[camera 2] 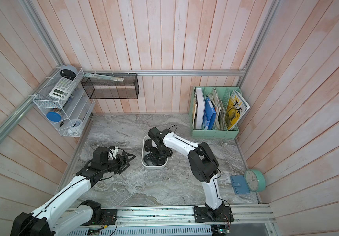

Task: Put the mouse in the storage box
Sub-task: Place the mouse in the storage box.

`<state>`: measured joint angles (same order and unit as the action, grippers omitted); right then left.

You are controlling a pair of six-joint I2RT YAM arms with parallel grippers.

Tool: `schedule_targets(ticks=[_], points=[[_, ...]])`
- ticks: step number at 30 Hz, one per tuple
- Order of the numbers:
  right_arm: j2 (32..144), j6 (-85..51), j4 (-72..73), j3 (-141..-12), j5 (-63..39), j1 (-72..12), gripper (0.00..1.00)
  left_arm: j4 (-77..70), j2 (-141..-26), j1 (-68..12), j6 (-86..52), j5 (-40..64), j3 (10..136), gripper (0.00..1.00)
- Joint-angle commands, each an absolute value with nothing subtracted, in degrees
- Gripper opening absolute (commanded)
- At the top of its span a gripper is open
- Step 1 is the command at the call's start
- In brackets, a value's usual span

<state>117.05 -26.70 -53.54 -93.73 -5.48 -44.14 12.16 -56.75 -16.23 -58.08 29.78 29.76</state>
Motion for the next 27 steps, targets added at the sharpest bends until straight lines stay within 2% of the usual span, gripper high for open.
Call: schedule_targets(ticks=[1, 18, 27], points=[[117.63, -26.11, -55.72, -93.03, -3.32, -44.17, 0.77, 11.17, -56.91, -15.93, -57.48, 30.41, 28.88, 0.85], [110.07, -26.63, -57.08, -92.99, -0.87, -44.13, 0.79, 13.48, -57.12, -15.93, -56.25, 29.12, 30.08, 0.85], [104.81, -25.86, -56.53, -93.09, 3.46, -43.24, 0.81, 28.48, -57.07, -15.95, -46.93, 20.74, 40.09, 0.86]])
